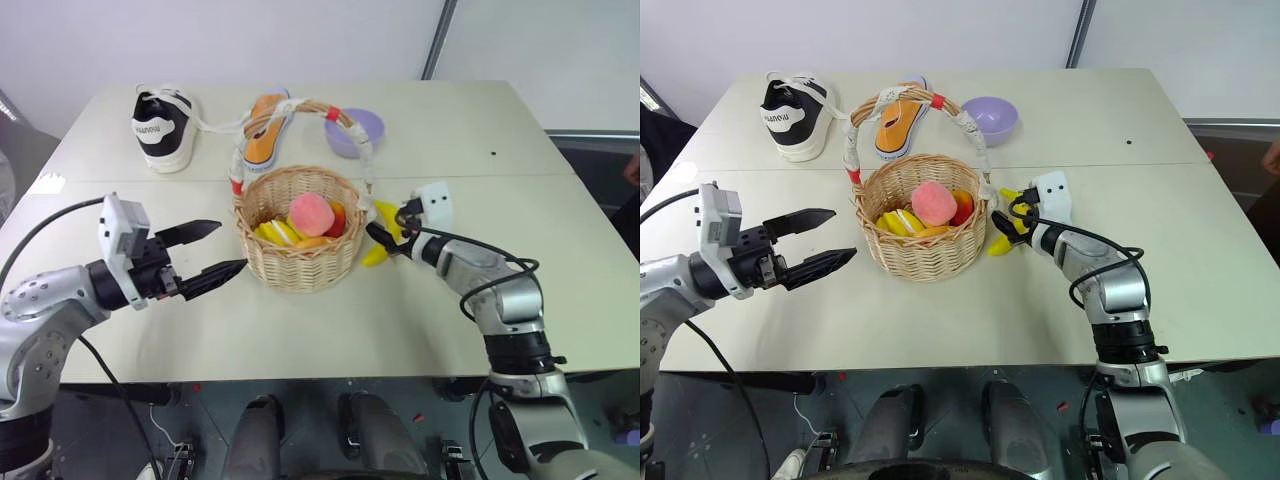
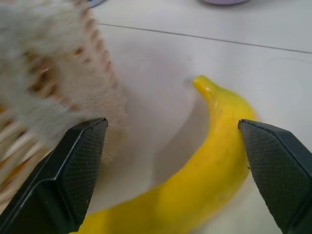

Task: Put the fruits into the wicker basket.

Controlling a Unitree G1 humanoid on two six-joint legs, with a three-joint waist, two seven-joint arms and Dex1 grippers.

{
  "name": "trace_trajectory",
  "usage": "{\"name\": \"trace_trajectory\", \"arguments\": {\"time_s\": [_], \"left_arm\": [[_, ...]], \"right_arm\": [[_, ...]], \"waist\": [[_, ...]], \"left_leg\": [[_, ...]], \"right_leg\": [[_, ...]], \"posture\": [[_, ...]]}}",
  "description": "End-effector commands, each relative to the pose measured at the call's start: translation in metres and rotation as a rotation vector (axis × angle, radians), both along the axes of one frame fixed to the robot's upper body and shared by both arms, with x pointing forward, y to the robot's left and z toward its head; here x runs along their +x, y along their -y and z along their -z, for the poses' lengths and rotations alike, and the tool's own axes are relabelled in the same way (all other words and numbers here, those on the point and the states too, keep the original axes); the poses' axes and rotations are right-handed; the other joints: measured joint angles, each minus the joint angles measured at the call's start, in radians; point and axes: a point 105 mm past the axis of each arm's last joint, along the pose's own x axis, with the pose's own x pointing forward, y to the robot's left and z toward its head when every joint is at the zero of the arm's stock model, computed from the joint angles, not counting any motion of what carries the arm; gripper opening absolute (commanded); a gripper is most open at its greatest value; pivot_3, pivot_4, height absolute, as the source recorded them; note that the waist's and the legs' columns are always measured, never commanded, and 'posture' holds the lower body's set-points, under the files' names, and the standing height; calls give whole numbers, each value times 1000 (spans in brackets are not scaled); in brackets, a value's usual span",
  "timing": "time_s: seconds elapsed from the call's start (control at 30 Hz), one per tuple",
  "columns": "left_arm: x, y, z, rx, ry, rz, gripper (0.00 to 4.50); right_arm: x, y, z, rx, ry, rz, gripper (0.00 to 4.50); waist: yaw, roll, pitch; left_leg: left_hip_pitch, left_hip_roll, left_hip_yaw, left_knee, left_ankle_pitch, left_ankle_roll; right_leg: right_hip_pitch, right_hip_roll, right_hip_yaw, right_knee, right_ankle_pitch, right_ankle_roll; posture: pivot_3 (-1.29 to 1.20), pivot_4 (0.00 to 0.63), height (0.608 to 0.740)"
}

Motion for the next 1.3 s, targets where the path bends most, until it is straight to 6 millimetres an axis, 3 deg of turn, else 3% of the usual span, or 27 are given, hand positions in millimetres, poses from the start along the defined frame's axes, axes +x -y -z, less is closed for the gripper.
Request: {"name": "trace_trajectory", "arguments": {"time_s": [0.03, 0.1, 0.3, 0.5, 0.6, 0.7, 0.8, 0.9, 1.1, 1.3], "left_arm": [[-5, 3, -14, 2, 71, 9, 4490], [-5, 3, -14, 1, 71, 7, 4500], [-4, 4, -14, 0, 67, 7, 4500], [-3, 0, -15, 2, 68, -1, 4500], [-2, -3, -15, -1, 65, -6, 4500], [-2, -5, -12, -5, 55, -5, 4500], [-4, -8, -10, -10, 44, -8, 4500], [-3, -11, -8, -10, 30, -6, 4500], [4, -12, -14, -9, 41, -1, 4500], [2, -7, -17, -20, 53, 10, 4500]], "right_arm": [[4, 2, 8, -22, -22, 38, 4240], [4, 2, 7, -12, -19, 37, 3635], [-2, 8, -7, 11, 10, 35, 572], [-18, 27, -31, -20, 77, 21, 572], [-28, 48, -39, -83, 101, 13, 572], [-35, 61, -41, -164, 111, -13, 572], [-41, 61, -38, -246, 117, -92, 572], [-44, 54, -36, -238, 107, -153, 1443], [-33, 32, -45, -53, 47, -78, 4472], [-22, 8, -48, 92, -147, 27, 4472]], "waist": [[1, 0, 0], [1, 0, 0], [0, 0, 0], [2, 0, 0], [6, 1, 0], [5, 0, 0], [-2, 0, 0], [-6, 1, 0], [-5, 1, 0], [0, 1, 0]], "left_leg": [[0, 0, 0, 0, 0, 0], [0, 0, 0, 0, 0, 0], [0, 0, 0, 0, 0, 0], [0, 0, 0, -1, 0, 0], [0, 0, 0, -1, 0, 0], [0, 0, 0, -1, 0, 0], [0, 0, 0, -1, 0, 0], [0, 0, 0, -1, 0, 0], [0, 0, 0, 0, 0, 0], [0, 0, 0, -1, 0, 0]], "right_leg": [[0, 0, 0, 0, 0, 0], [0, 0, 0, 0, 0, 0], [0, 0, 0, 0, 0, 0], [0, 0, 0, 0, 0, 0], [0, 0, 0, -1, 0, 0], [0, 0, 0, -1, 0, 0], [0, 0, 0, -1, 0, 0], [0, 1, 0, -1, 0, 0], [0, 1, 0, -1, 0, 0], [-1, 1, 0, -1, 0, -1]], "posture": [[0, 150, 740], [0, 150, 740], [0, 150, 740], [0, 150, 740], [0, 150, 740], [0, 150, 740], [0, 150, 740], [0, 150, 740], [0, 150, 740], [0, 150, 740]]}}
